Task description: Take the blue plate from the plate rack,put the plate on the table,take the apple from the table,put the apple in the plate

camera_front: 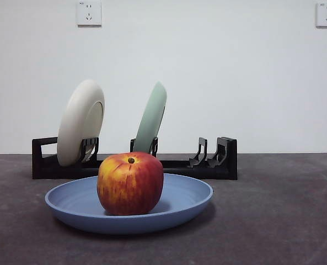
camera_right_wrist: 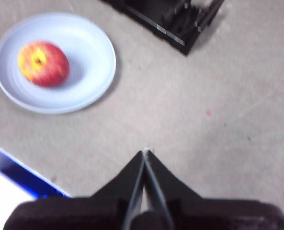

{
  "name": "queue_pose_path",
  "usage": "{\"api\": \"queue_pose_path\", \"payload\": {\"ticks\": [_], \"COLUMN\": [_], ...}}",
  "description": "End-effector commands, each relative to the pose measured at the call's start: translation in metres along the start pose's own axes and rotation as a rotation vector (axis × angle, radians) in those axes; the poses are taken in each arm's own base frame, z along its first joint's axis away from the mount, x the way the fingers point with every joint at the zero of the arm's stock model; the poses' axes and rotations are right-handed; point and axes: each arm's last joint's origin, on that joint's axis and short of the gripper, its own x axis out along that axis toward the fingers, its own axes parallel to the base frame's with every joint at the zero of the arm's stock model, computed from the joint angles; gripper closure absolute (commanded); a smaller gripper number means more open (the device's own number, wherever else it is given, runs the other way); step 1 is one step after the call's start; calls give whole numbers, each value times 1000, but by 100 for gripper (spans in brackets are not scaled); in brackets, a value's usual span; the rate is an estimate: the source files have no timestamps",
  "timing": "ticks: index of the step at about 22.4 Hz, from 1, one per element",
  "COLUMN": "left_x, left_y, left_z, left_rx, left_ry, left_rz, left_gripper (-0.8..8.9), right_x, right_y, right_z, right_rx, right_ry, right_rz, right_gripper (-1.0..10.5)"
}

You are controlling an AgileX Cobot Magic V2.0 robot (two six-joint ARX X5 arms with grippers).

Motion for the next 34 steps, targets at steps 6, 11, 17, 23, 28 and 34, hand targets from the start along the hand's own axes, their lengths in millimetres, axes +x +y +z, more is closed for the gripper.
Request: {"api": "queue_pose_path", "payload": {"ticks": [6,11,17,23,28,34], "left_x": [1,1,1,1,1,1], "left_y": [0,0,0,0,0,0], "left_z": [-3,-3,-3,-4,-4,-4], "left_rx": [-9,-9,-10,-10,-10,-10], "left_ry": [8,9,9,13,13,13], "left_rz": [5,5,5,5,5,5], "left_gripper": [817,816,816,816,816,816], "right_x": [4,51,109,126,137,141], "right_y": [-18,-43,-51,-51,-46,-43], "right_z": [7,-25,-109,-141,-159,-169], "right_rx": [23,186,368,417,452,487], "right_ry": [-114,-726,-816,-757,-661,-555], "right_rz": [-147,-60,-286,-383,-406,-453], "right_gripper": [945,945,945,945,945,945]}}
